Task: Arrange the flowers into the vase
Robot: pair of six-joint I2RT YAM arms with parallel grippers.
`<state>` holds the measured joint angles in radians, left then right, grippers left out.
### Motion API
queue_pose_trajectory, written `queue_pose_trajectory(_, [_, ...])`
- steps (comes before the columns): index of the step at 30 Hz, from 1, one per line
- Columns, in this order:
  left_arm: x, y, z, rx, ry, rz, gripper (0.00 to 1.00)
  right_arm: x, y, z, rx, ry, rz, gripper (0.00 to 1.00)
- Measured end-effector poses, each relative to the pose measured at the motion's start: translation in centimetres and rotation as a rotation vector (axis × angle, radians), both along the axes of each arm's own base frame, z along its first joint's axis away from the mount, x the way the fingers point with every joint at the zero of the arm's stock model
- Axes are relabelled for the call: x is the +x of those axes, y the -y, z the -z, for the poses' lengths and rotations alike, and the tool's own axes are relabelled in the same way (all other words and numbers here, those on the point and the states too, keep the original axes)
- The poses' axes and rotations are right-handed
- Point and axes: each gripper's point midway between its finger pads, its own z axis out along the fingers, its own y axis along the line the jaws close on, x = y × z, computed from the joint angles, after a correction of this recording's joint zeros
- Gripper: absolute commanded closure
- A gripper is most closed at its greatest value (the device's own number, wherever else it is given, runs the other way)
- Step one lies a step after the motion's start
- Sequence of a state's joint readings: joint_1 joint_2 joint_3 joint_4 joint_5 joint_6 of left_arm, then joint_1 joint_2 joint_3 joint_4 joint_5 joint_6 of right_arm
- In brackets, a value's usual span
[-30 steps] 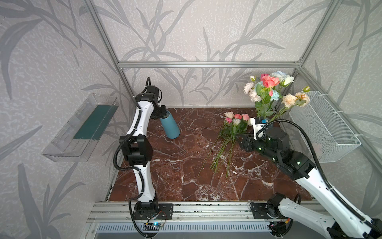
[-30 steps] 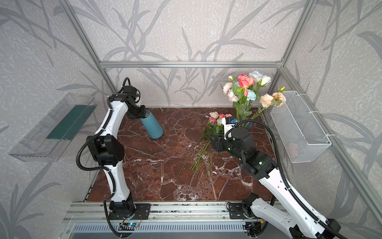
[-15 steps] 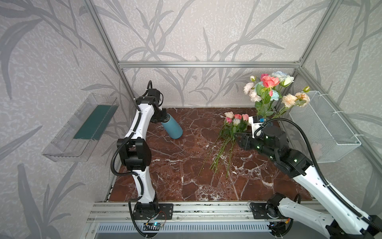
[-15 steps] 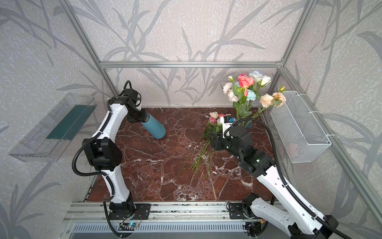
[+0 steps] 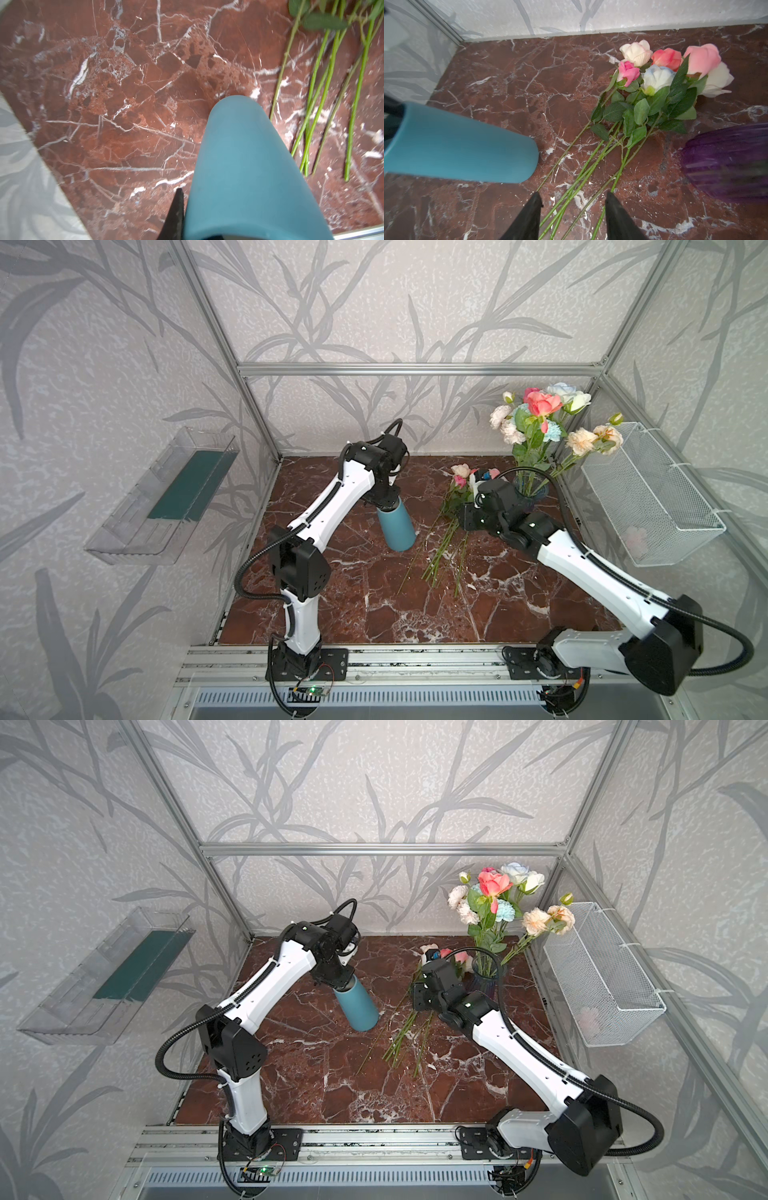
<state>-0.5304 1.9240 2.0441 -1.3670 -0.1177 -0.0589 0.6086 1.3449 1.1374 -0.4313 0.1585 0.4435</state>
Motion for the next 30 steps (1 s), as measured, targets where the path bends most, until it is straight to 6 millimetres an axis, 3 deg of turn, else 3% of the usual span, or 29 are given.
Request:
queue_pose_trajectory(6, [-0.4,1.1,-0.9,0.091,0.028,0.058,1.00,2.4,-1.2,4.4,-0.040,-0.074,0.042,0.51])
queue_pose_trajectory(12, [0.2,1.4,1.3,0.139,-0.012,0.063,1.00,4.6,-2.4,7.0,-0.042,-0.116,0.075,0.49])
queue_pose_trajectory(17, [0.5,1.6,1.4,0.140,-0.014,0.063,1.00,7.3,-3.1,9.1,-0.023,-0.155,0.113,0.49])
queue_pose_trajectory(24, [1.1,2.0,1.3,0.138,-0.004,0.067,0.74,9.4,-2.7,13.4,0.003,-0.248,0.180,0.49])
queue_pose_trajectory(30, [1.8,2.2,0.7,0.126,0.037,0.063,0.61,10.1,-2.7,15.8,0.021,-0.311,0.193,0.51])
